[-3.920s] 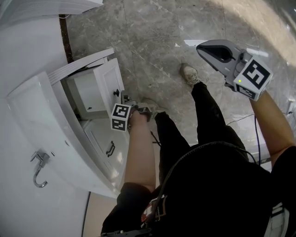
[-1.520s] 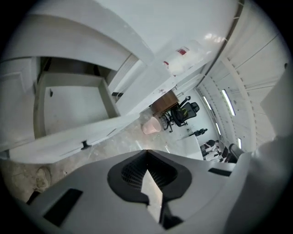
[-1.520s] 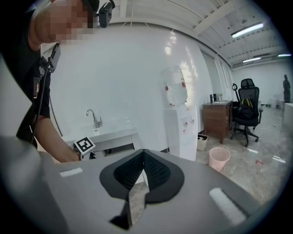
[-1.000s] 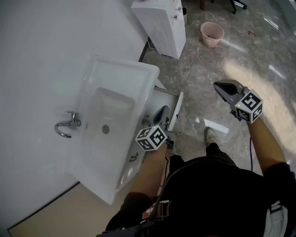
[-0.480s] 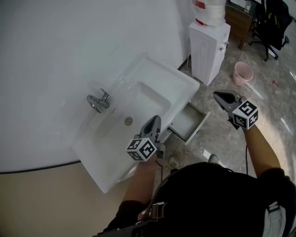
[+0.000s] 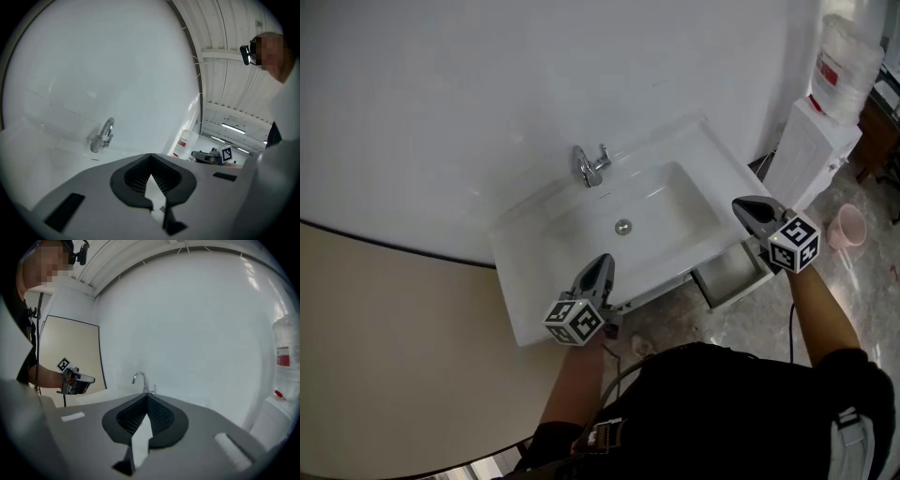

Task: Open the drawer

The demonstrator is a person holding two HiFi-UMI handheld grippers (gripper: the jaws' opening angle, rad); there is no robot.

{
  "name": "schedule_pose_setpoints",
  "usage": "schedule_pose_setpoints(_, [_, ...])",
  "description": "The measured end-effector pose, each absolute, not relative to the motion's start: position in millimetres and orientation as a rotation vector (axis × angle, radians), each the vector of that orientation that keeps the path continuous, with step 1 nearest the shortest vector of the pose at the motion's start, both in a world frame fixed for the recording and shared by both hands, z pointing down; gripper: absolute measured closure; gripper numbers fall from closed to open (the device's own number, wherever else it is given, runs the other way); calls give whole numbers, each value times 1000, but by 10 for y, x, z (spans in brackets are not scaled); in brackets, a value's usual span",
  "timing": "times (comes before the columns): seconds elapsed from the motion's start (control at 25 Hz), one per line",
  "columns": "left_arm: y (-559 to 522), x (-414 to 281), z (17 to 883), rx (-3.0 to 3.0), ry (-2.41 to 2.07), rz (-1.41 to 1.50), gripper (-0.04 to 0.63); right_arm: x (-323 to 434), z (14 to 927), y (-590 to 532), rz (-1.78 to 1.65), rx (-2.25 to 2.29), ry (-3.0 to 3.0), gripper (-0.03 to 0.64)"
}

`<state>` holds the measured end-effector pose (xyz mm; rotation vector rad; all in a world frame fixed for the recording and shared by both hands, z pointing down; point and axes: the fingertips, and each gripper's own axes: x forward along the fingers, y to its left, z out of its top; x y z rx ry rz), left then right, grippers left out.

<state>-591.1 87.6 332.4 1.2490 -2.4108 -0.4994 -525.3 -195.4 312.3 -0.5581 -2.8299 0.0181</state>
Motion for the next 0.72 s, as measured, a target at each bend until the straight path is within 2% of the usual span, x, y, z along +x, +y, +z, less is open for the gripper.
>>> schedule_pose_setpoints(0.24, [1754,-6359,3187,1132,-2506,-528,595,-5843,2971,-1382,-18,-659,-2829,621])
schedule_pose_setpoints(0.72, [2766,-7068,2532,1264,-2573,-378,595,-6564,2631,-561,-4,-623,-2867,621])
